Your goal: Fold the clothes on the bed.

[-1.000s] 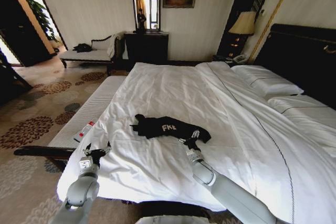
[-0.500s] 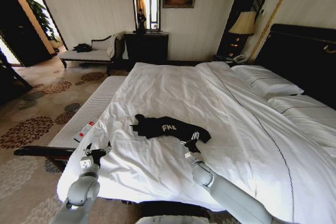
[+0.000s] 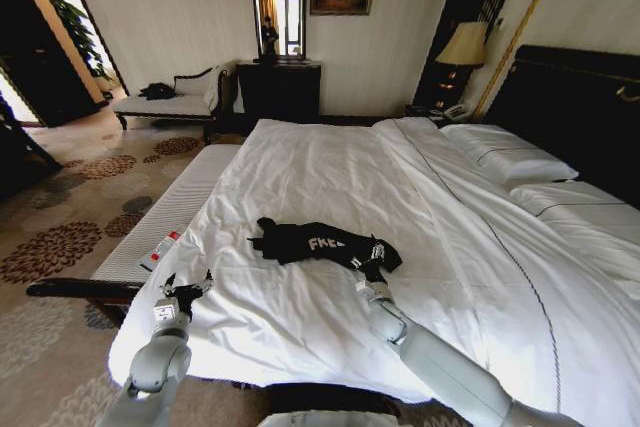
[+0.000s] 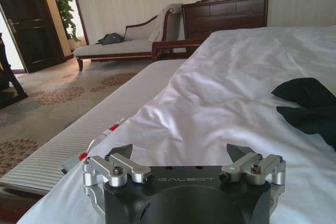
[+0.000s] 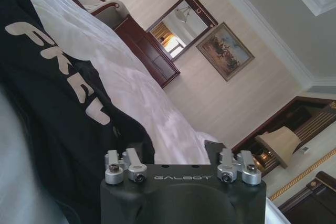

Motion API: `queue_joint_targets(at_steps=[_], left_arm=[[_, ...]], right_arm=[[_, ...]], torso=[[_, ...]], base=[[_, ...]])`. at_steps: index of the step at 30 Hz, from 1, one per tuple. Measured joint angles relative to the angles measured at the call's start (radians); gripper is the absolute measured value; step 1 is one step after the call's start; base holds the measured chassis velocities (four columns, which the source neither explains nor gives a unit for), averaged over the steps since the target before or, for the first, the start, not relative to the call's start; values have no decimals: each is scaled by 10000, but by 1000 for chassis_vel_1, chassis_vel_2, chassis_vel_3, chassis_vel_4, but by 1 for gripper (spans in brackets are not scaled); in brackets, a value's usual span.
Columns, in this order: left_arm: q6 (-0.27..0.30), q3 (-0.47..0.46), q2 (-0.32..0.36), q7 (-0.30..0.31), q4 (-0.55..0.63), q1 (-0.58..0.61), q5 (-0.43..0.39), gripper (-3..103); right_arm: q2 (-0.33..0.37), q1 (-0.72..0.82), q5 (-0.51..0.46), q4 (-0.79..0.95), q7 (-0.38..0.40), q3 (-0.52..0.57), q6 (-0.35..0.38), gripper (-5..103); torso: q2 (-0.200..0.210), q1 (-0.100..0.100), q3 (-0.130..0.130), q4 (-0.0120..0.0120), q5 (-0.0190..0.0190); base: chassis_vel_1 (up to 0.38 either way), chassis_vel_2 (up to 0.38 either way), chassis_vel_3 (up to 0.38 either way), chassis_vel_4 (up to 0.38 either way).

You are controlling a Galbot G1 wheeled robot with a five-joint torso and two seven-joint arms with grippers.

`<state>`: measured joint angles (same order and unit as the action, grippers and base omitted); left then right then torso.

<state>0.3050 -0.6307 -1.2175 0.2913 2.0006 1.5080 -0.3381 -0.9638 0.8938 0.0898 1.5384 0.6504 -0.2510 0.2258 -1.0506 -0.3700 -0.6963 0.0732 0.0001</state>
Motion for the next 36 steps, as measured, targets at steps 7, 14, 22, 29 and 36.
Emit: queue_joint_targets(at_steps=[7, 14, 22, 29, 36], left_arm=[[-4, 4, 19, 1, -4, 0, 0, 100], [-9, -3, 29, 2, -11, 6, 0, 100], [-21, -16, 98, 6, 25, 13, -34, 100], [-252, 64, 418, 10, 149, -94, -410, 100], [-850, 717, 1282, -460, 338, -664, -1274, 100]], right_arm=[[-2, 3, -54, -7, -104, -71, -173, 43], [-16, 3, -67, -35, -335, -159, -402, 16], [-49, 68, -106, -50, -829, 172, -994, 0], [-155, -114, -757, 356, -1400, 844, -1869, 0], [-68, -619, -2365, 1740, -1991, 1522, -2698, 0]], torso=[[0, 0, 0, 0, 0], [0, 0, 0, 0, 0], [0, 0, 0, 1, -1], [0, 0, 0, -1, -1], [1, -1, 0, 1, 0]], base=[[0, 0, 0, 0], [0, 0, 0, 0], [0, 0, 0, 0], [0, 0, 0, 0], [0, 0, 0, 0]])
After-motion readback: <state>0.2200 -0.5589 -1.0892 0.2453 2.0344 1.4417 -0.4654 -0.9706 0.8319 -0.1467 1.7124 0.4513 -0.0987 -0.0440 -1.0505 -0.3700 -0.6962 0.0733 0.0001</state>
